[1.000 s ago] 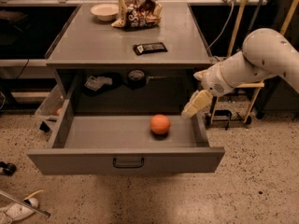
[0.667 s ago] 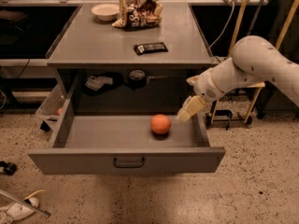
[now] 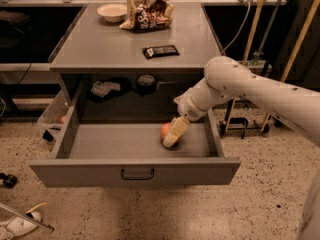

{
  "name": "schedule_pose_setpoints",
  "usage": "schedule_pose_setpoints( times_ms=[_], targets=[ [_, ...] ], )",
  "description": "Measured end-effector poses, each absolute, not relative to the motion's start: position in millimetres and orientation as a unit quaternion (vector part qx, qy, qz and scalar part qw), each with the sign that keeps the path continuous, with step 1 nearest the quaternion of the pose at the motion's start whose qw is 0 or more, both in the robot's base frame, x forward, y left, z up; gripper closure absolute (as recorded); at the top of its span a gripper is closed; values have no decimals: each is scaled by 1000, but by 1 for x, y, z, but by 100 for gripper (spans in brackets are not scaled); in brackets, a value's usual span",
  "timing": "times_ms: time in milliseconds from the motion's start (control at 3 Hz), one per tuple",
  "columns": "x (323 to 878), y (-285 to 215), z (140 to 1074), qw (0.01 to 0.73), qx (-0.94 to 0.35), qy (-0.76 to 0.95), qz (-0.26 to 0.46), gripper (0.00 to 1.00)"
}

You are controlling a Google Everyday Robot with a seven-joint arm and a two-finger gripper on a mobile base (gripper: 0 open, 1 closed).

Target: Pick orange from top drawer and place on counter

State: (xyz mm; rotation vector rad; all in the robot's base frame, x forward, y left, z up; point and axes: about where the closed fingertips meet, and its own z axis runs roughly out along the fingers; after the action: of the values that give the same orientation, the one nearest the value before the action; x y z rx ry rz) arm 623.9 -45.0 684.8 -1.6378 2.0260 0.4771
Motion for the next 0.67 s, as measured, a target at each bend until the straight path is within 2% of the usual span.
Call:
schedule_pose_setpoints(
  times_ms=[333,667],
  targets=[
    [625,-45,682,243,-599,743,177,0],
    [639,-50,630,224,-588,759,168,0]
  ],
)
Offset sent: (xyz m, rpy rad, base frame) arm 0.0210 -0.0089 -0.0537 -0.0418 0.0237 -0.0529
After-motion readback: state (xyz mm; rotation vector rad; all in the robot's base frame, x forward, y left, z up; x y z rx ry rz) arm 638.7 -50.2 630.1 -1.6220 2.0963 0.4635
